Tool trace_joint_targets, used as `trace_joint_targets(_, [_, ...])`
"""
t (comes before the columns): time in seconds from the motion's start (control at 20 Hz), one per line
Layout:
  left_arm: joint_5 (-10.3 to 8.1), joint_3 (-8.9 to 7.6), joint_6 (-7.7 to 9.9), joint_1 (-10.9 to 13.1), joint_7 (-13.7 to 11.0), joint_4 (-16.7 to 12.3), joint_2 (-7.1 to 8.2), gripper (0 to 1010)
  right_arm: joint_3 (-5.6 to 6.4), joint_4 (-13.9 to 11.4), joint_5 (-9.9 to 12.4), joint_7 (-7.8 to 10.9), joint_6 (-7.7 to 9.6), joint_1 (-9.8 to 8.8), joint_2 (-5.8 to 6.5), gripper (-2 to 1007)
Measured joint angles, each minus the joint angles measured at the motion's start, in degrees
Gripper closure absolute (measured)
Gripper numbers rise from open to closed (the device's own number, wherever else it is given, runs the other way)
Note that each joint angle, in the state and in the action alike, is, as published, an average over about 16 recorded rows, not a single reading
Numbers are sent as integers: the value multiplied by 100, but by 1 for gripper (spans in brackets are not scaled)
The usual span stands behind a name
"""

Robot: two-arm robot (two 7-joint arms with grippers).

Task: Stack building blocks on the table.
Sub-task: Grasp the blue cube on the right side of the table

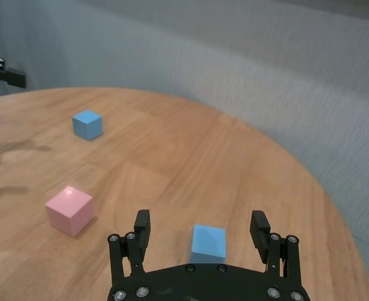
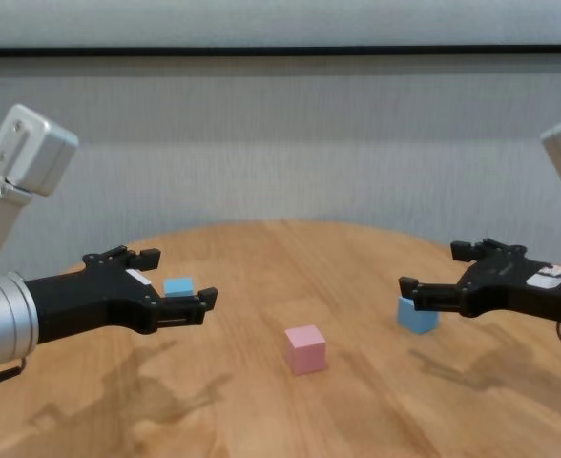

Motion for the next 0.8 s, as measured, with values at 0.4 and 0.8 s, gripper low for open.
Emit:
trace_joint_targets(0.4, [0,0,0,0,0,0,0,10,31,503,-135,5,-157,204,-208,4])
trace_joint_targets(0.8, [0,0,0,0,0,0,0,10,71,894,-264,13,-271,350,-352,4])
